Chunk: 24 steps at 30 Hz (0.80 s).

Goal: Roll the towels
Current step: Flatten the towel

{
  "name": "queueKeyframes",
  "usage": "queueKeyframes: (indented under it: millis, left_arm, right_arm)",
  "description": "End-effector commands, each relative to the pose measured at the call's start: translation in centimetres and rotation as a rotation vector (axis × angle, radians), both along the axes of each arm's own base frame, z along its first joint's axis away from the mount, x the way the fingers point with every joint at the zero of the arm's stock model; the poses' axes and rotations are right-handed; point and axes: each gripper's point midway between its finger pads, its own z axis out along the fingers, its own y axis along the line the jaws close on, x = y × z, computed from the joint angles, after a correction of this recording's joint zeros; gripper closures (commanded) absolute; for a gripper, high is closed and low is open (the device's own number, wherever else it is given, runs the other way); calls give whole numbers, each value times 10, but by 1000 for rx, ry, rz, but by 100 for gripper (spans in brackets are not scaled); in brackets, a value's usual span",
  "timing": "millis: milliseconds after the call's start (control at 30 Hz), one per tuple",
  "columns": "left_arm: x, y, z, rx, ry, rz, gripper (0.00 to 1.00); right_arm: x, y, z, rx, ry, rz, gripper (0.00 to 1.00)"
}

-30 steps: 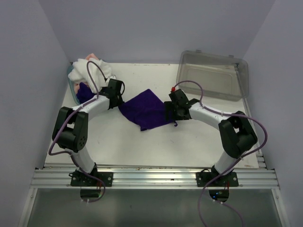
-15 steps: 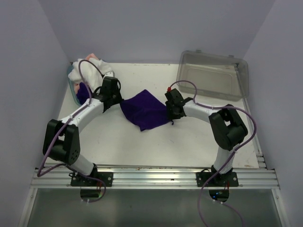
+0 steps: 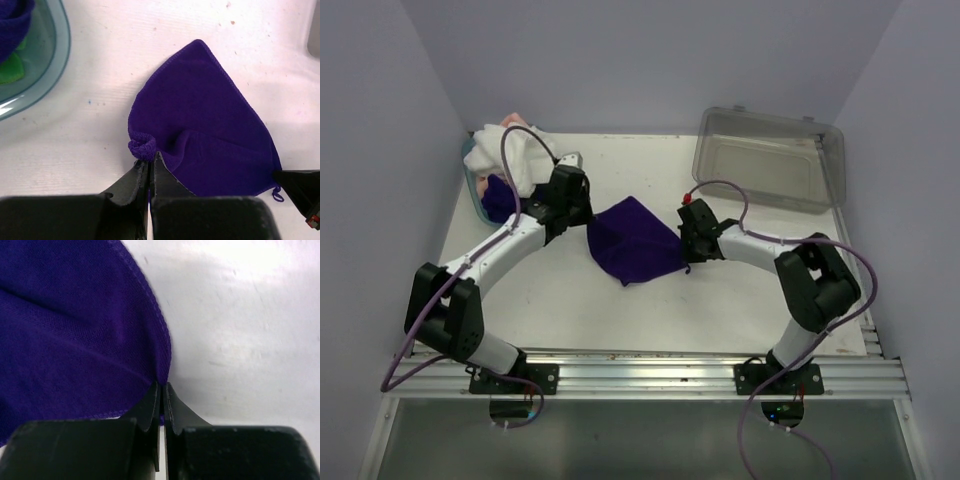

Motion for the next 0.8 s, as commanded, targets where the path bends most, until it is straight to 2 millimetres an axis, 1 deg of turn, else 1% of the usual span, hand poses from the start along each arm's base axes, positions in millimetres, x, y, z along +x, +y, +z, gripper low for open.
queueKeyframes:
  millis: [0, 33, 67, 100, 133, 167, 200, 233, 267, 300, 333, 367, 400, 433, 467, 500, 533, 567, 600, 633, 667, 700, 733, 767]
  left_arm:
    - [7, -18, 24, -8, -46, -30, 100]
    - [11, -16, 24, 15, -47, -28, 100]
    - [17, -16, 14, 46, -24, -32, 100]
    - [29, -18, 28, 70, -43, -51, 100]
    - [38, -21, 15, 99, -6, -55, 100]
    - [46, -24, 15, 110, -3, -59, 100]
    - [61, -33, 34, 104, -35, -88, 96]
    - [69, -39, 34, 103, -25, -103, 84]
    - [81, -53, 31, 103, 6, -145, 54]
    - [86, -57, 28, 110, 26, -155, 39]
    - [90, -61, 10, 127, 74, -166, 29]
    - [90, -67, 12, 135, 80, -184, 23]
    - [89, -68, 18, 150, 83, -183, 15]
    - [86, -71, 16, 160, 85, -191, 7]
    - [80, -76, 25, 159, 69, -202, 5]
    - [70, -75, 18, 156, 90, -208, 4]
    - [63, -76, 19, 146, 93, -212, 3]
    - [54, -76, 34, 125, 64, -215, 3]
    - [38, -73, 17, 115, 101, -216, 3]
    - [28, -72, 14, 101, 109, -220, 4]
    - [17, -70, 24, 75, 91, -223, 5]
    - [-4, -67, 1, 54, 153, -226, 9]
    - [-15, -66, -6, 39, 169, -230, 10]
    - [-27, -67, -3, 17, 160, -240, 10]
  right_arm:
    - [-11, -9, 19, 34, -46, -43, 100]
    - [-17, -12, 20, 37, -42, -47, 100]
    - [-28, -17, 23, 50, -44, -57, 100]
    - [-33, -18, 24, 60, -42, -62, 100]
    - [-43, -22, 20, 69, -25, -66, 100]
    - [-48, -22, 21, 81, -23, -74, 100]
    - [-50, -21, 30, 107, -41, -90, 100]
    - [-53, -27, 29, 89, -42, -109, 100]
    - [-56, -30, 34, 97, -55, -128, 100]
    - [-57, -32, 36, 95, -62, -137, 100]
    - [-58, -37, 37, 82, -68, -153, 100]
    - [-59, -38, 39, 81, -72, -158, 99]
    - [-58, -39, 41, 81, -76, -161, 95]
    - [-60, -40, 43, 78, -76, -161, 89]
    - [-60, -42, 44, 75, -79, -165, 75]
    - [-60, -44, 45, 67, -83, -170, 69]
    - [-61, -45, 46, 67, -83, -170, 62]
    - [-62, -45, 46, 65, -83, -166, 60]
    - [-62, -45, 47, 66, -83, -162, 57]
    - [-62, -45, 48, 63, -83, -160, 55]
    - [-61, -45, 48, 63, -86, -157, 54]
    - [-61, -43, 48, 61, -83, -147, 53]
    - [-60, -44, 48, 57, -81, -144, 51]
    - [-59, -44, 45, 48, -74, -139, 48]
